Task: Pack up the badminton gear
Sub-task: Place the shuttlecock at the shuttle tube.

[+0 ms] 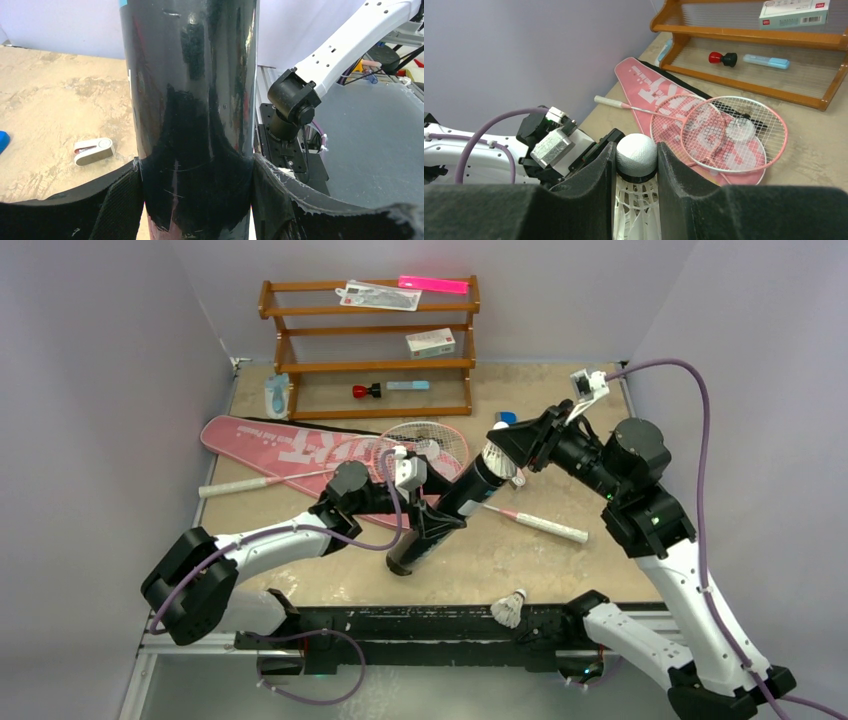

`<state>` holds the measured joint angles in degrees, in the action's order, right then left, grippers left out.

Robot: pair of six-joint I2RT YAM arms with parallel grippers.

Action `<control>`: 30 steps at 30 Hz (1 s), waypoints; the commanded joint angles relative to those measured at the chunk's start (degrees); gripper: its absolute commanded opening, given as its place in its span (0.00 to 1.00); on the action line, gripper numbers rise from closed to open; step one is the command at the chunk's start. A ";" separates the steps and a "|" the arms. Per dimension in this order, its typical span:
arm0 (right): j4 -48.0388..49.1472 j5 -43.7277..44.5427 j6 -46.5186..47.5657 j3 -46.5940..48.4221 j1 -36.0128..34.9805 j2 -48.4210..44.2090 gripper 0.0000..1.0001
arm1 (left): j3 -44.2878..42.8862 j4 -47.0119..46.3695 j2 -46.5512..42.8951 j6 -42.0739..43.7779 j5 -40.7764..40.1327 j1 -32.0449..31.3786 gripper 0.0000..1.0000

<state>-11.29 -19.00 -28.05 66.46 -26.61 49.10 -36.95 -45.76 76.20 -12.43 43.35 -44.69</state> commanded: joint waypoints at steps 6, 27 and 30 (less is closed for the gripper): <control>-4.70 -1.52 1.04 5.17 -0.46 2.72 0.00 | -2.63 4.51 1.29 3.75 -1.92 0.04 0.49; 0.62 -1.72 0.35 1.44 -0.46 -0.49 0.00 | -2.59 3.51 1.51 2.16 -0.98 0.02 0.50; 0.84 -1.28 0.19 0.78 -0.46 -0.83 0.15 | -2.05 2.02 1.27 1.49 -0.48 0.04 0.50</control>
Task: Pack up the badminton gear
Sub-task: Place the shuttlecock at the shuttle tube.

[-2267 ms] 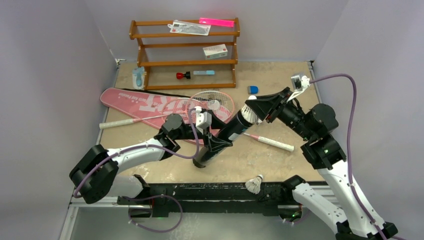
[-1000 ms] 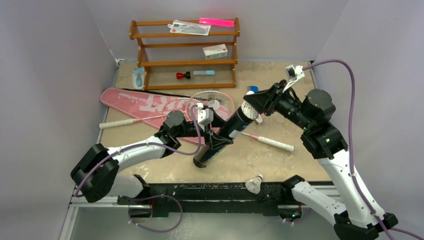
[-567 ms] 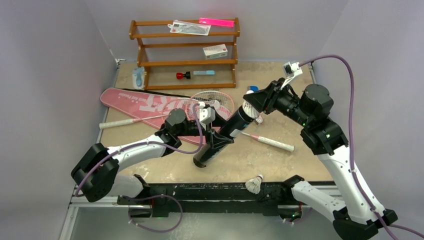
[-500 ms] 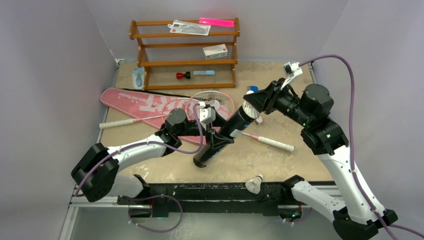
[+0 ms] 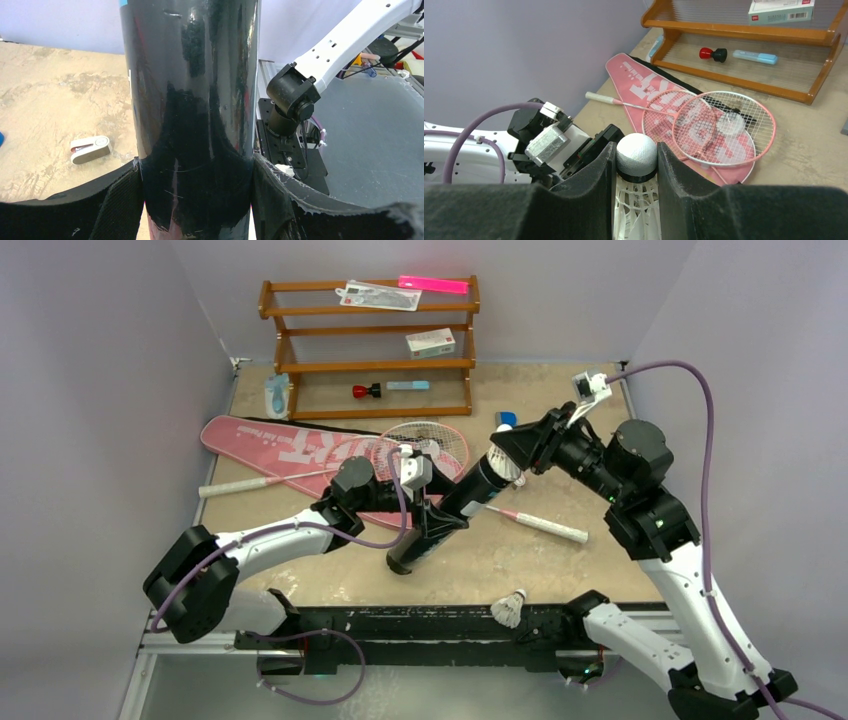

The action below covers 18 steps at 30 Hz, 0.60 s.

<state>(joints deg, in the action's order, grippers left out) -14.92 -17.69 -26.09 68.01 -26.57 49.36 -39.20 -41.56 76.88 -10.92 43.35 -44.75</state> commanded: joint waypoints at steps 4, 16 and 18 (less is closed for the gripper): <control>3.60 -1.58 -1.64 -0.30 -0.53 -1.41 0.34 | 0.70 -3.92 0.18 -0.78 -0.33 0.18 0.50; -0.44 -0.75 -0.99 1.32 -0.53 -3.20 0.80 | 1.01 -4.70 -0.14 -1.30 -0.29 0.37 0.50; -1.77 0.75 -0.71 1.93 -0.50 -3.37 0.85 | 1.20 -5.04 -0.33 -1.39 -0.29 0.37 0.50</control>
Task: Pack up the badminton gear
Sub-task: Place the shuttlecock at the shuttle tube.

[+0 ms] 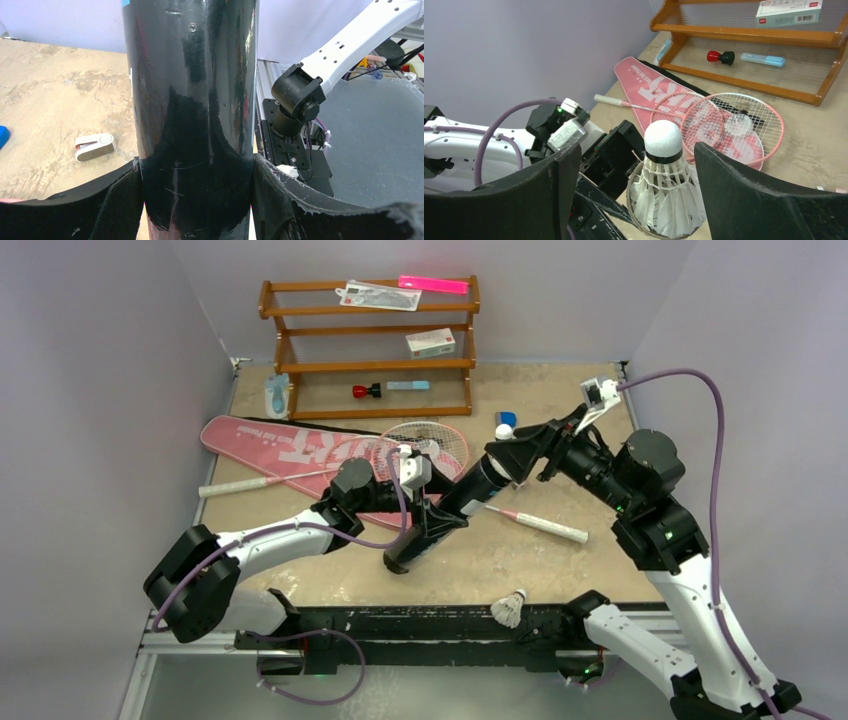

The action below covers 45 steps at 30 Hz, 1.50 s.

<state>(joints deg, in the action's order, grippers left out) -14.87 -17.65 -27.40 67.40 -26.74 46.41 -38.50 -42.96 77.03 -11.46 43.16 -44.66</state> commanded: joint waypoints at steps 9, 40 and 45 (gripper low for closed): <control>-8.85 6.94 4.88 2.70 -0.33 -6.09 0.86 | 1.73 -6.17 -0.58 -1.24 -0.70 0.54 0.50; -14.24 8.25 9.47 2.35 -0.33 -4.74 0.00 | 2.20 -12.23 0.64 -4.18 5.20 0.72 0.50; -14.96 6.71 9.47 2.41 -0.34 -4.49 0.00 | 2.20 -12.23 0.68 -4.18 5.26 0.72 0.50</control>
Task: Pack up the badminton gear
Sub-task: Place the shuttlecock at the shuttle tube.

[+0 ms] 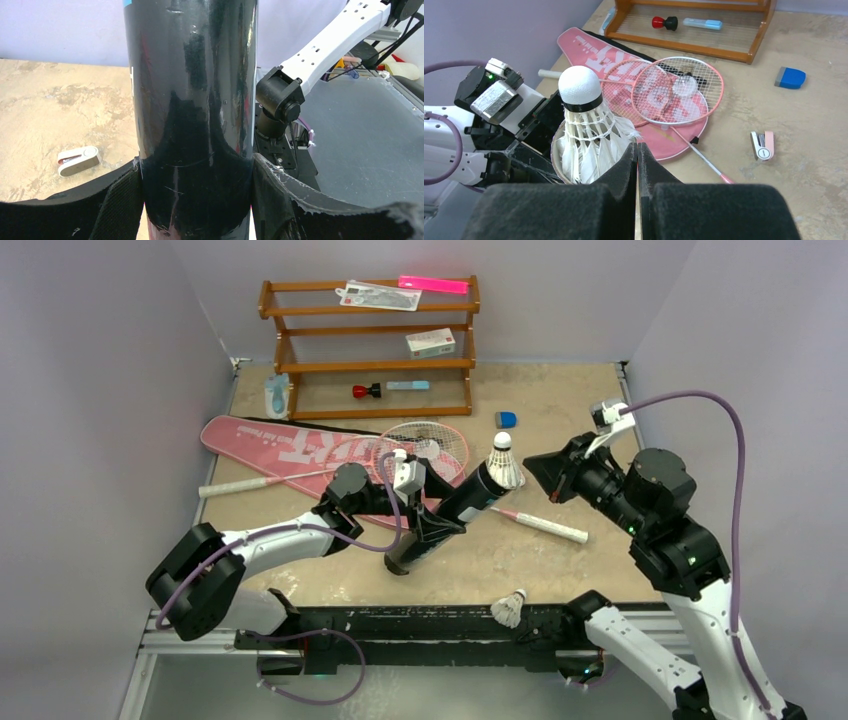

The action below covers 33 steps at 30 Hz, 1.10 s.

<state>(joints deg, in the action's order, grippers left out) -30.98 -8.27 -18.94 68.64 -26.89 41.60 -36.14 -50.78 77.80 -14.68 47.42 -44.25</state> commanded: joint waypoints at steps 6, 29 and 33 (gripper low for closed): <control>0.36 -4.24 1.08 1.09 -0.18 0.96 0.00 | -0.16 -4.41 -0.07 -1.05 0.86 0.30 0.50; 1.36 -9.14 -1.31 -1.76 -0.20 1.10 0.00 | -0.33 -4.15 -0.02 -1.23 0.87 0.30 0.50; 1.42 -10.13 -1.65 -1.75 -0.23 1.36 0.00 | -0.33 -4.19 -0.02 -1.23 0.99 0.30 0.50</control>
<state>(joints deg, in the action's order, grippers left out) -30.13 -14.81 -19.66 67.35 -26.89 42.70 -36.14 -51.24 77.91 -15.51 47.66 -44.25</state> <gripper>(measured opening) 0.004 0.645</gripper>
